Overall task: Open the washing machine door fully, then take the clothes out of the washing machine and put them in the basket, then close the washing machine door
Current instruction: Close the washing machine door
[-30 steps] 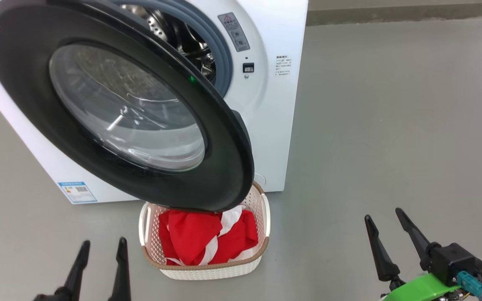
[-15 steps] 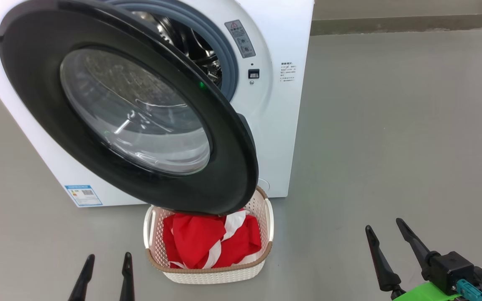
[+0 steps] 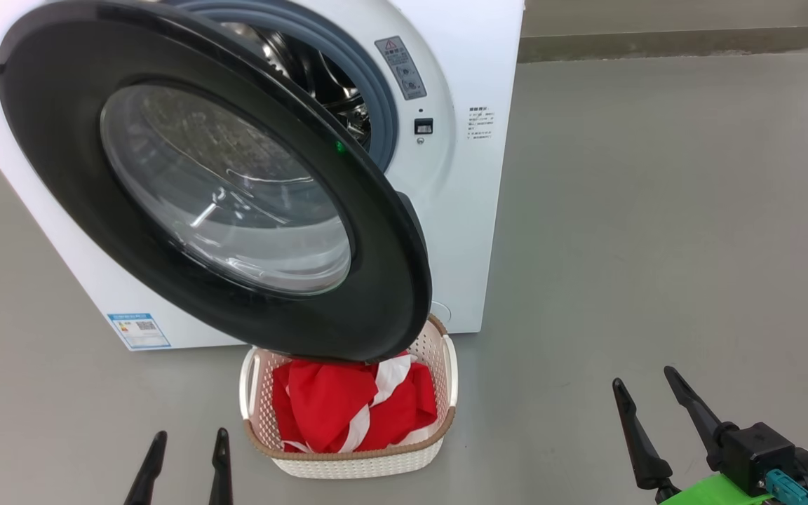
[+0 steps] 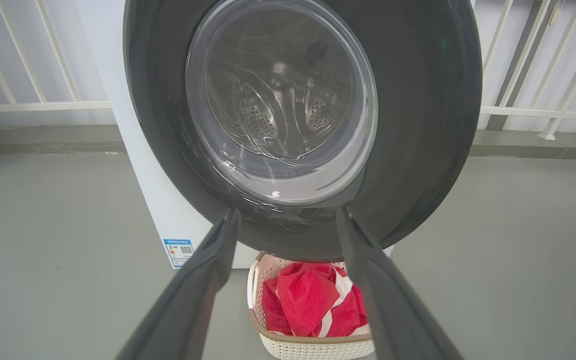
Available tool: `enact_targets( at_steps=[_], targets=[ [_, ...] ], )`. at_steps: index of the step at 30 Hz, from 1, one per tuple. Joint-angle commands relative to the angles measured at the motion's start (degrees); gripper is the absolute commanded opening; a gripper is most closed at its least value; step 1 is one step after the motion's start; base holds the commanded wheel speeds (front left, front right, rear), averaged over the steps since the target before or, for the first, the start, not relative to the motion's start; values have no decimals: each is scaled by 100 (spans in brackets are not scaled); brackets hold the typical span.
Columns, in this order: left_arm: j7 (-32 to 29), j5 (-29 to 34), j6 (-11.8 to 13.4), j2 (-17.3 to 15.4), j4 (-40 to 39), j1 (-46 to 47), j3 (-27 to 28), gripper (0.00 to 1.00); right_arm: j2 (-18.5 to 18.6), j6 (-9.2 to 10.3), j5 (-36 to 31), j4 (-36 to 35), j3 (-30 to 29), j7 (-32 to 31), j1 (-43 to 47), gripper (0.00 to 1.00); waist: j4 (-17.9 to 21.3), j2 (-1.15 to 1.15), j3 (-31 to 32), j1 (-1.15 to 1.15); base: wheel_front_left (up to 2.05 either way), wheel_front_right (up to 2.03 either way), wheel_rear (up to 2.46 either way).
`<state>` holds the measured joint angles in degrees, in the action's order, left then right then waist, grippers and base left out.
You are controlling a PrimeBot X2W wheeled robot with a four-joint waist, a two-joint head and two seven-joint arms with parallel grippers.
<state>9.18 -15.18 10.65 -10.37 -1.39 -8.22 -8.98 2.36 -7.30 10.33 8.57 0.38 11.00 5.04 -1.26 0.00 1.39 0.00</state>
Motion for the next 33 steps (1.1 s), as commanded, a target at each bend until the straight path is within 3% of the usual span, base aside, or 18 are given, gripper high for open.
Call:
enact_targets(
  at_steps=[1,9,10,11,13,24,33],
  targets=[
    [12,37,51,-83,-163,117,173,100,52,-19,13,-158,96,-1,-79,100,2,0,0,0,0,0,0],
    [-23,61,104,-93,-213,106,121,100,52,-19,21,-160,89,-24,-88,100,-2,0,1,0,0,0,0],
    [-25,66,110,-96,-221,105,114,100,52,-19,26,-164,84,-27,-90,85,-2,0,-1,0,0,0,0],
    [-29,56,114,-91,-229,104,111,100,52,-19,33,-169,81,-26,-93,40,-2,0,-2,0,0,0,0],
    [-32,74,127,-103,-242,106,99,100,52,-19,60,-180,64,-12,-96,0,-2,0,-5,0,0,0,0],
    [-43,74,166,-113,-288,162,53,100,52,-19,60,-218,147,-47,-200,0,-116,0,-42,0,0,0,0],
    [2,35,175,-76,-262,266,-8,100,158,-19,300,-8,1077,-127,-929,0,-517,0,-146,0,0,0,0]
  ],
)
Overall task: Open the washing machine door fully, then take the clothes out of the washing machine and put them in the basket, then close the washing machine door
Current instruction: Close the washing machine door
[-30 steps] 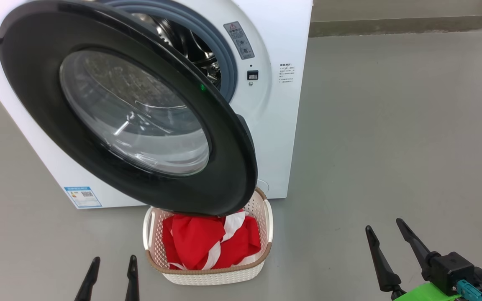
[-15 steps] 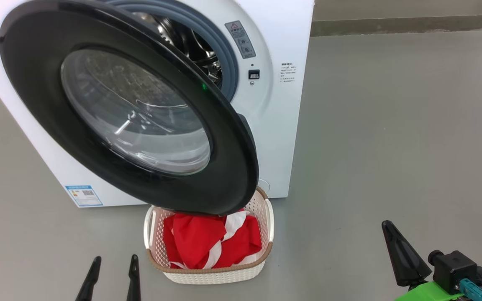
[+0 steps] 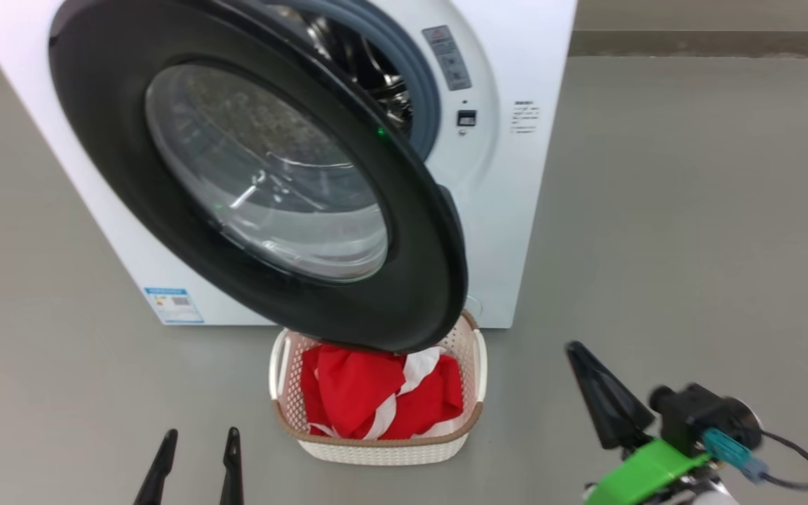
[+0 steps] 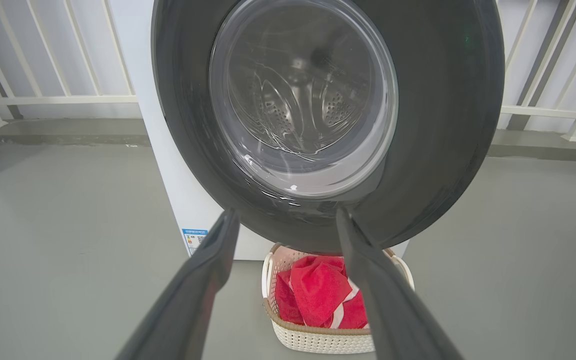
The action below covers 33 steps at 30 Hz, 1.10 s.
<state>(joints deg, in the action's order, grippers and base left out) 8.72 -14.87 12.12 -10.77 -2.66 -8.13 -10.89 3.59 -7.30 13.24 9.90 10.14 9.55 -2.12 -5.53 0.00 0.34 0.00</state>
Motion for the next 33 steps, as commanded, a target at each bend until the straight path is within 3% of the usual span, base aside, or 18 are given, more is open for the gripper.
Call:
enact_targets(
  at_steps=[1,14,33],
  targets=[
    [51,10,24,-36,-132,274,169,100,48,-19,47,-100,211,21,-322,0,-136,0,-64,0,0,0,0],
    [131,-21,11,-17,-112,568,110,100,255,-19,536,706,1272,210,-1909,0,-681,0,-494,0,0,0,0],
    [315,-106,-29,67,45,926,32,100,453,-19,987,1838,1659,493,-3327,0,-944,0,-920,0,0,0,0]
  ],
)
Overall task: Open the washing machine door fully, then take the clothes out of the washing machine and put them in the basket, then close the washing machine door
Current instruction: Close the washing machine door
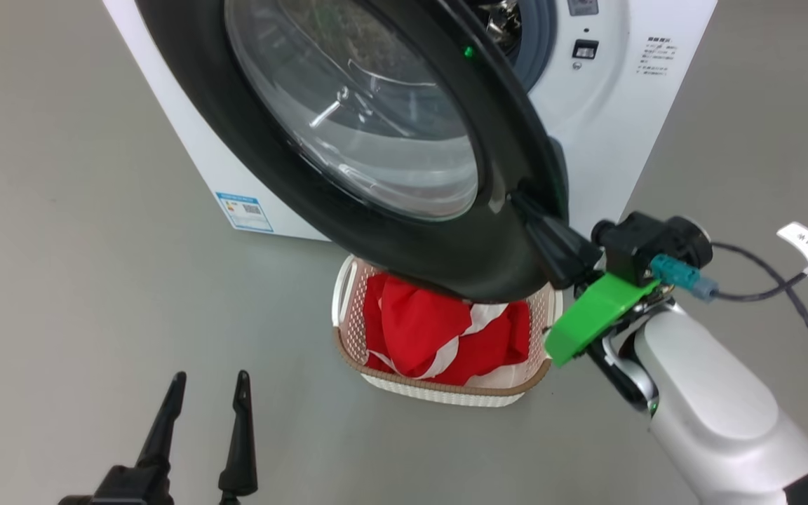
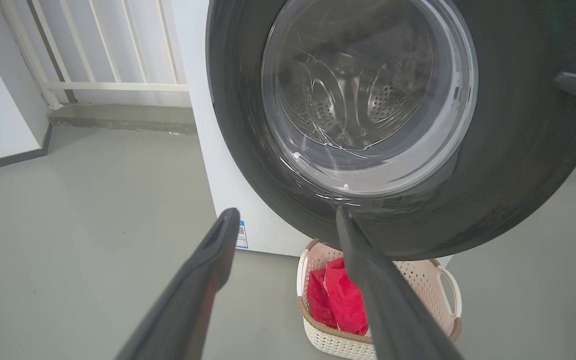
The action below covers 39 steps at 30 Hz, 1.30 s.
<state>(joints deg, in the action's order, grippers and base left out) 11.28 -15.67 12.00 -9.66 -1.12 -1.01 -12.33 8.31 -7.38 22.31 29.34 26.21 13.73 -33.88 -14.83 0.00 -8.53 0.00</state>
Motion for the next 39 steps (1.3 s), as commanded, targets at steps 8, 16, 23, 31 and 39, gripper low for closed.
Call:
enact_targets(
  at_steps=[8,16,23,31,39],
  targets=[
    [137,-47,-37,12,-37,351,115,100,113,-11,222,240,-31,114,-631,0,-69,0,-219,0,0,0,0],
    [225,-50,-90,92,72,506,18,100,257,-11,328,722,-207,125,-1257,0,-194,0,-422,0,0,0,0],
    [289,-55,-136,167,204,666,-39,100,375,-11,339,1082,-366,126,-1800,0,-342,0,-607,0,0,0,0],
    [345,-42,-213,291,315,856,-132,100,555,-11,337,1506,-588,126,-2297,0,-552,0,-829,0,0,0,0],
    [367,-19,-290,395,407,985,-182,100,748,-11,123,1792,-975,127,-2682,0,-714,0,-974,0,0,0,0]
  ],
)
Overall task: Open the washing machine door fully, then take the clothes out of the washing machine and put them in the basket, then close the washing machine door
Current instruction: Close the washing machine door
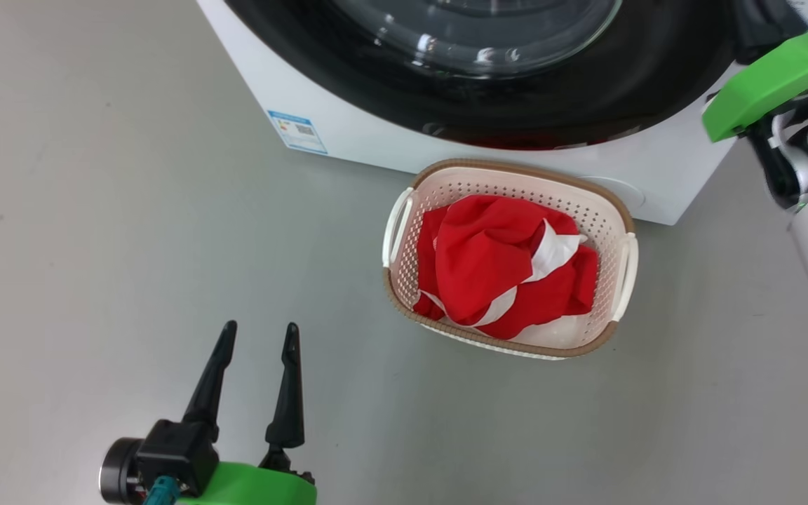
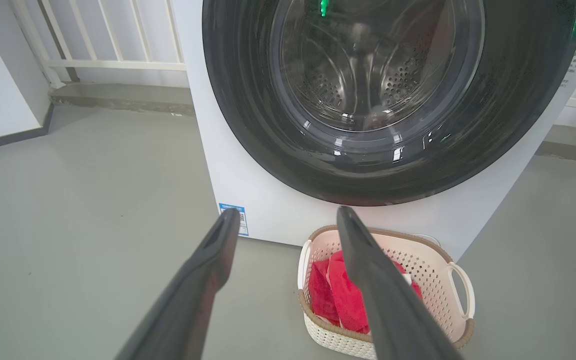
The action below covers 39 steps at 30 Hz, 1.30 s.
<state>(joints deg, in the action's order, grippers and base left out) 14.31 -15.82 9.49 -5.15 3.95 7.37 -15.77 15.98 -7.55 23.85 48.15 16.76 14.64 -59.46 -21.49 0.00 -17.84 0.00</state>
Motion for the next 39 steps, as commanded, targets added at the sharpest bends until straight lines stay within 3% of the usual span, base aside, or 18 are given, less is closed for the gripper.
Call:
enact_targets(
  at_steps=[1,15,28,31,33,34,39],
  targets=[
    [65,-4,-46,-46,-94,155,164,100,-7,6,-70,-80,-77,35,-156,0,-61,0,-55,0,0,0,0],
    [68,99,-114,45,-52,182,310,100,-174,6,-263,-167,-186,36,-109,0,9,0,-60,0,0,0,0],
    [68,223,-206,-18,84,214,477,100,-441,6,-81,-906,221,36,791,0,529,0,243,0,0,0,0],
    [68,214,-218,-44,71,205,517,100,-482,6,-101,-1181,152,36,1128,49,670,0,315,0,0,0,0],
    [69,201,-230,-62,64,191,540,100,-516,6,-157,-1337,83,36,1375,92,764,0,368,0,0,0,0],
    [69,203,-230,-76,62,183,548,100,-546,6,-176,-1429,48,36,1496,100,810,0,391,0,0,0,0],
    [69,202,-232,-125,51,157,561,100,-678,6,-292,-1871,-136,36,2165,100,1031,0,501,0,0,0,0]
  ],
)
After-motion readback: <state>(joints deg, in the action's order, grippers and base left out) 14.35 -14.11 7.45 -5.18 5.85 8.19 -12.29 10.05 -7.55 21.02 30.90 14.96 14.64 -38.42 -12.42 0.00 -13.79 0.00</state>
